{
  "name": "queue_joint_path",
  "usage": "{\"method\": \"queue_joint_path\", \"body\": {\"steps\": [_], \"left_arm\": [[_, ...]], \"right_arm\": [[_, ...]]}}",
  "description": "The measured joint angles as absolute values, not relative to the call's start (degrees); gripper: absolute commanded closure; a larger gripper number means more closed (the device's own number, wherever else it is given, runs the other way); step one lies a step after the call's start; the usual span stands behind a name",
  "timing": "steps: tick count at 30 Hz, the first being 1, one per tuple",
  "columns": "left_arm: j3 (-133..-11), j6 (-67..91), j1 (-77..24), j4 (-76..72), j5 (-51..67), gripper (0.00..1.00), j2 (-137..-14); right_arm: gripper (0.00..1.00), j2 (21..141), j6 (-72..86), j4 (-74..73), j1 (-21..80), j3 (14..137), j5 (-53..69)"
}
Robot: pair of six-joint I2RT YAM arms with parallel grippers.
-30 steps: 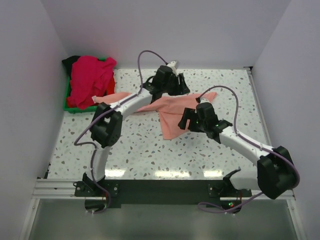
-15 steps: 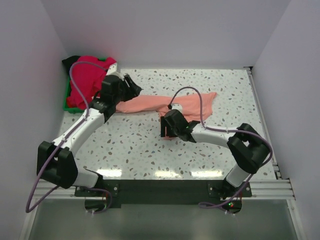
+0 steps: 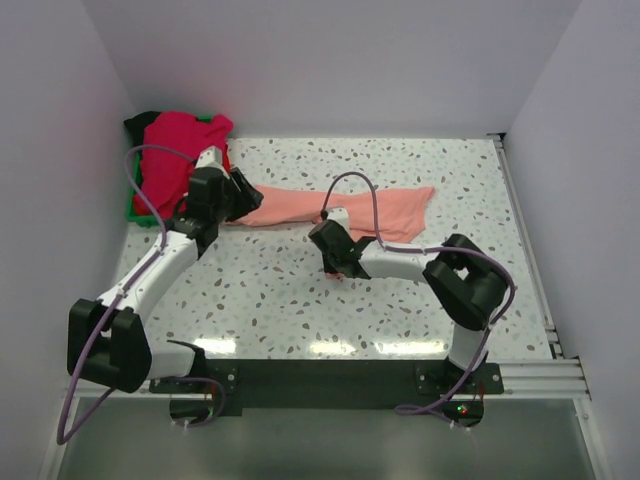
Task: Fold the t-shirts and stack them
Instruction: Flatten the tshirt out
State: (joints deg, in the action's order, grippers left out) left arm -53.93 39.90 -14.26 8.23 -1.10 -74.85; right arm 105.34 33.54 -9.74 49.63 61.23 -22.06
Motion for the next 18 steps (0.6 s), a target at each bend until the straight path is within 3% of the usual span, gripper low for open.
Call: {"method": "queue_joint_path", "body": {"steps": [2, 4, 9, 18], "left_arm": [[-53.0, 40.0, -14.3, 8.2, -1.1, 0.44, -74.7], [-51.9, 40.2, -14.3, 8.2, -1.1, 0.46, -74.4], [-49.1, 41.5, -14.3, 8.3, -1.1, 0.49, -73.3], [-44.8, 42.9, -14.3, 8.2, -0.9, 0.53, -71.2]], "right_arm": [[0.95, 105.3, 33.5, -10.8, 49.6, 61.3, -23.2], [1.0, 104.3, 33.5, -12.6, 49.6, 61.0, -24.3], [1.0, 94.4, 33.3, -20.1, 47.7, 56.8, -25.0], [1.0, 67.2, 30.4, -29.9, 35.4, 57.4, -25.5]]}}
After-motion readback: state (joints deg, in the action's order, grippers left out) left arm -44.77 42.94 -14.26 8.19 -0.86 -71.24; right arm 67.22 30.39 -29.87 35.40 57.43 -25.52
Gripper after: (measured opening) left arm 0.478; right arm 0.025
